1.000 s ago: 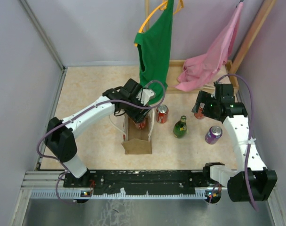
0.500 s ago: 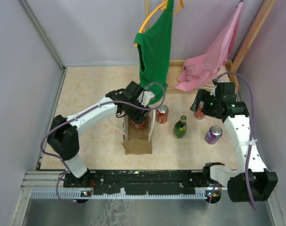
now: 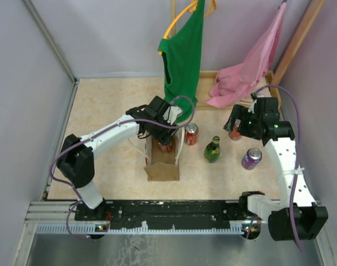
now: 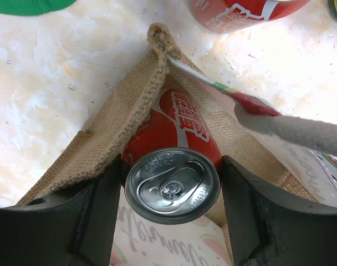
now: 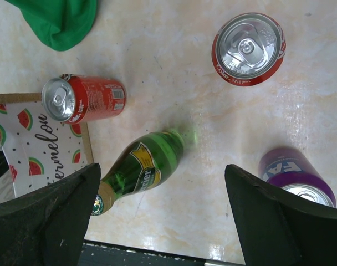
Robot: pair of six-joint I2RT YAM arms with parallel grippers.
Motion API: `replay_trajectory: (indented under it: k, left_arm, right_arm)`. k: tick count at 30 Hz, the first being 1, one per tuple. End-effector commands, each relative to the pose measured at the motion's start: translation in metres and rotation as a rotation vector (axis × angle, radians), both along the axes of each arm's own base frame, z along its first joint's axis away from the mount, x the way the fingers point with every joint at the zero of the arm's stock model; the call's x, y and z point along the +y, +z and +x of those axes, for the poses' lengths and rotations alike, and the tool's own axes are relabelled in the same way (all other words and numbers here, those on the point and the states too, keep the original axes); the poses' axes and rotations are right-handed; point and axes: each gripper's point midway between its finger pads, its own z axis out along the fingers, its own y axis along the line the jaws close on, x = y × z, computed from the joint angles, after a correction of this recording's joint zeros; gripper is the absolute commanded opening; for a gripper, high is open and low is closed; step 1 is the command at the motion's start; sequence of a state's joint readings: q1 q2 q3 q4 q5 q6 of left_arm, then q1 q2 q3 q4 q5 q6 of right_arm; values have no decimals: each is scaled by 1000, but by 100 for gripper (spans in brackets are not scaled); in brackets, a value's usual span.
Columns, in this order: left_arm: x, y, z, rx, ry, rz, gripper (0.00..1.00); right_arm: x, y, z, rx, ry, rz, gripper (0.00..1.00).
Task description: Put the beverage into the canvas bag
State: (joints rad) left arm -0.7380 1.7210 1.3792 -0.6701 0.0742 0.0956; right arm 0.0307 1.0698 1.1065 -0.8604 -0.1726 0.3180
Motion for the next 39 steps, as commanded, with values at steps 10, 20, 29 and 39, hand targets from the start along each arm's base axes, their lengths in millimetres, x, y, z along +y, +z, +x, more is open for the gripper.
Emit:
replay_trajectory:
  k: [10,20,29,39]
  left_arm:
    - [-26,8,13,-25,11,-90,0]
    - [-34,11,16,-28,4,-101,0]
    - [-39,12,16,-42,-9,-93,0]
    - [-46,14,15,-56,-16,-93,0]
  right_arm:
    - [6,9,7,-33,25,12,94]
    - [6,7,8,-28,30,15,94]
    - [7,5,6,-25,36,15,95]
    - [7,3,3,-25,38,17,95]
